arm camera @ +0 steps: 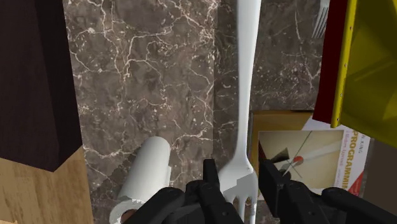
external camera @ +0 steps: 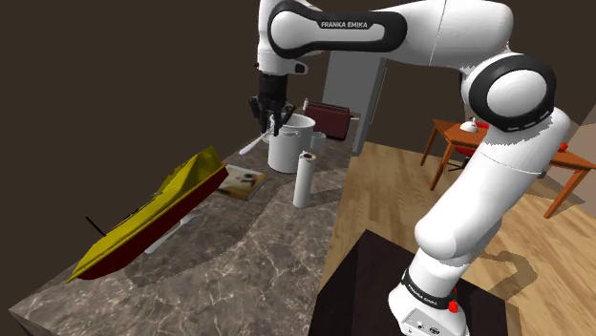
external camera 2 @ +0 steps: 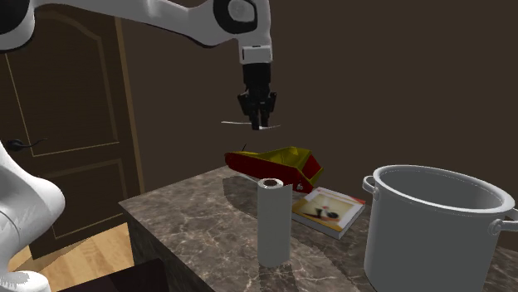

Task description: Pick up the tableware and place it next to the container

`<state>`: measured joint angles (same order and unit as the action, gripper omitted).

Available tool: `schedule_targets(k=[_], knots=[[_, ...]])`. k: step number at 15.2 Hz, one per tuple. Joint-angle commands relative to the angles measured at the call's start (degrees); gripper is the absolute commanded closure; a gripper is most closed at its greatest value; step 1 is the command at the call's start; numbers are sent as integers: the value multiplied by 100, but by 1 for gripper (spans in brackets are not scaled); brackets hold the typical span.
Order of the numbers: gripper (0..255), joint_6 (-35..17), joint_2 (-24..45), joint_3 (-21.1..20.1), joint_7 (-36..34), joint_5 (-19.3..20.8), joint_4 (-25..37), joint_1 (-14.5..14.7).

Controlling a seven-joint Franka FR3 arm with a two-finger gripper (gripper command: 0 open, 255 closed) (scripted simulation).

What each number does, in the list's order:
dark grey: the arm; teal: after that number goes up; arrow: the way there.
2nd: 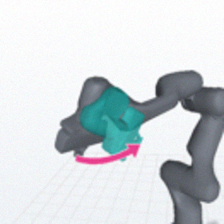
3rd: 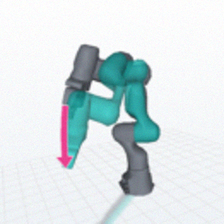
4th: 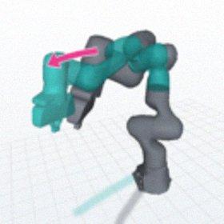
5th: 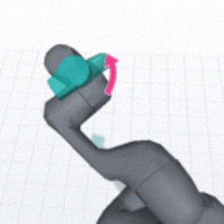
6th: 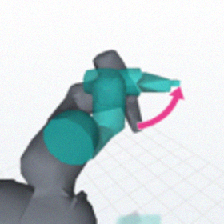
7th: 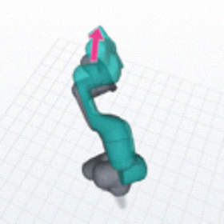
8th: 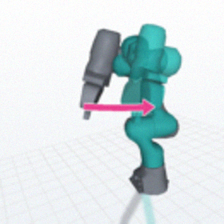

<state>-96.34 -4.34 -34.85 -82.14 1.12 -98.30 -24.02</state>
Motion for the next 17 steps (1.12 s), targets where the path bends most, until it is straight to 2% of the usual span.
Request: schedule_targets(k=[1, 9, 17], knots=[[255, -24, -97, 160, 298, -55, -95, -121], [255, -109, -135, 787, 1410, -62, -180, -607], [255, -119, 230, 1312, 2378, 76, 177, -1071]])
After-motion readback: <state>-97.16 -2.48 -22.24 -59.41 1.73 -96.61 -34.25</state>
